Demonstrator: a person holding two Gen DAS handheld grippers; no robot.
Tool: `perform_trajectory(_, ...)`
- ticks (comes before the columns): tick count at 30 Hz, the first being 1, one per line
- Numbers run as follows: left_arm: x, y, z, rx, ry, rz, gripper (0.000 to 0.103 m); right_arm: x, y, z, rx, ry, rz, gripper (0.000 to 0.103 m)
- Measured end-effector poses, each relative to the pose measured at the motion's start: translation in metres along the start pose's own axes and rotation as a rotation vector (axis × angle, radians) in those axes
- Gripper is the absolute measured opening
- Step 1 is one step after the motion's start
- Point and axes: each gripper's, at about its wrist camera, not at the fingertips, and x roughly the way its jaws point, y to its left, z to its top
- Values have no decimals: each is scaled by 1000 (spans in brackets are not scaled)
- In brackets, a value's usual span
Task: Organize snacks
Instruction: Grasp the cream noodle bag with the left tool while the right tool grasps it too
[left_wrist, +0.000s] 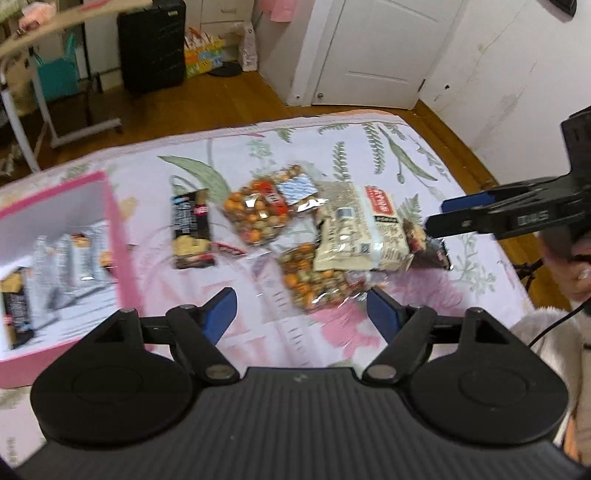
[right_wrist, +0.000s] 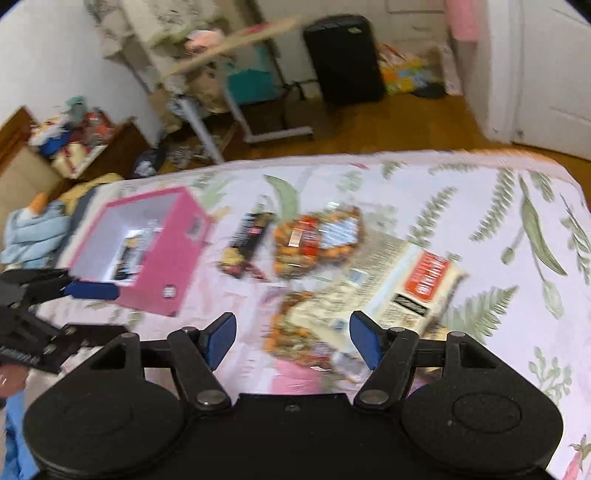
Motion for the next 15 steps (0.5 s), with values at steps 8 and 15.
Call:
perform_trajectory(8,88,-2,31,-89,-67,68,75,42,-75,6,162,-64,-59,79)
perform_trajectory(15,159,-10,58,-130,-15,-29,75,82,-136,1,328,4,-45,79)
